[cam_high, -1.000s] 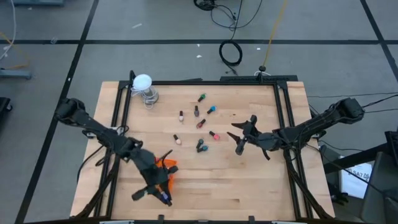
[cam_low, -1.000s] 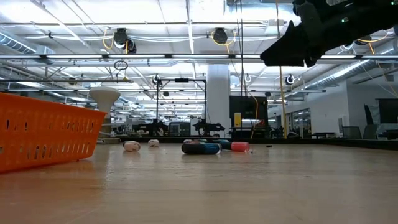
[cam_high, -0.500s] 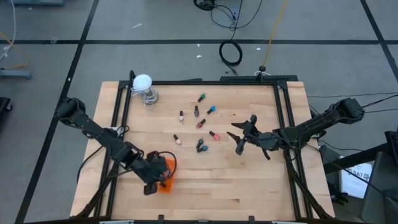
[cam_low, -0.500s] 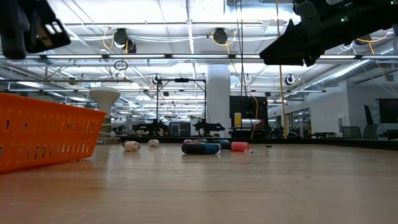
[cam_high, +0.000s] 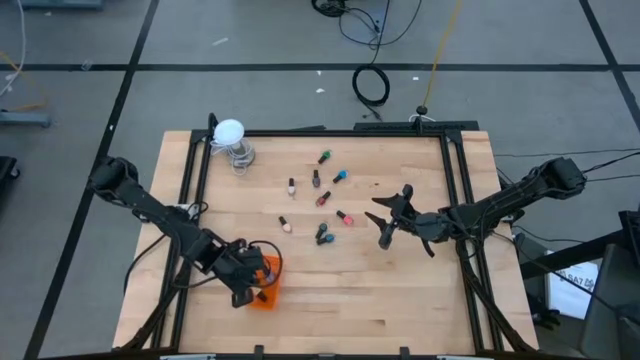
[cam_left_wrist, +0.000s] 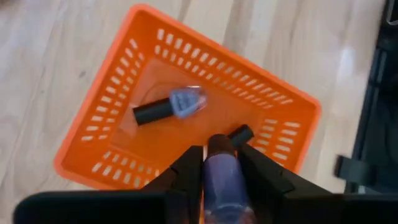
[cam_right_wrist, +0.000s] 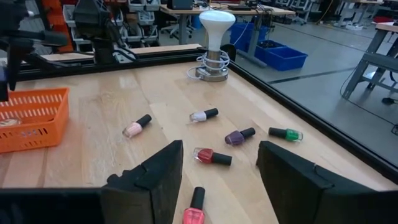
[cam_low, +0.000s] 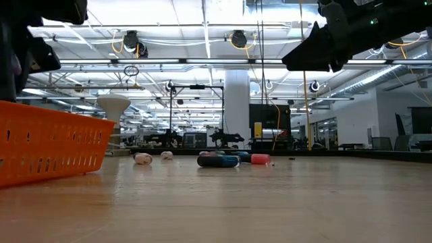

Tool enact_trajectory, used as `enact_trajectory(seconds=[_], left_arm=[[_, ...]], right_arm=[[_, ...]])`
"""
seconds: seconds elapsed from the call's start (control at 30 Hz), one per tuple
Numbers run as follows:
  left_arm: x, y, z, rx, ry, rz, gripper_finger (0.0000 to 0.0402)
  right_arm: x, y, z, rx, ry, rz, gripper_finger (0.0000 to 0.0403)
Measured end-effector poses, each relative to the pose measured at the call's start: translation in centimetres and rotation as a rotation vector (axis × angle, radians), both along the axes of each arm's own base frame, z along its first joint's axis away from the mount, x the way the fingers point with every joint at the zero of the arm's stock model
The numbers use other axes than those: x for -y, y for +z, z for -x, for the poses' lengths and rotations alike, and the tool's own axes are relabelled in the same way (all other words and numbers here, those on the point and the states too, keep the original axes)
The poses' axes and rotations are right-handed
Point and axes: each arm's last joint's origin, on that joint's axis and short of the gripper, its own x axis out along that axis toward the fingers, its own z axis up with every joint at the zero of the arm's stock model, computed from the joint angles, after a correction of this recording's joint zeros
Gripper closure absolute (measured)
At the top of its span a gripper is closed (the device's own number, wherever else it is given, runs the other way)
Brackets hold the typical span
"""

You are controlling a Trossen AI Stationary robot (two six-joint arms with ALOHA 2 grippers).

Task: Pick & Place Nail Polish
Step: Put the bottom purple nail color bottle into the orange bin, then put the bottom red nail color bottle into the orange bin

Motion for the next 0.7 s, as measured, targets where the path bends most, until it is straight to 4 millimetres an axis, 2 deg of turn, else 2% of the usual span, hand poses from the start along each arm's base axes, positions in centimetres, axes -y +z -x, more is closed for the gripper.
enact_trajectory(seconds=[0.2, 0.5, 0.7], left_arm=[[-0.4, 0.1, -0.5, 0.024, 0.014, -0.004, 0.0282], [-1.0, 0.1, -0.8, 0.036, -0.055, -0.033, 0.0278], [-2.0, 1.9, -0.6, 0.146, -0.091, -0.068, 0.0278]], right_arm=[[0.0, 0.0, 0.0, -0.005, 0.002, 0.003, 0.0206], [0.0, -0.1, 0.0, -0.005, 0.002, -0.001, 0.0206], [0.6, -0.8, -0.6, -0.042, 0.034, -0.017, 0.0206]])
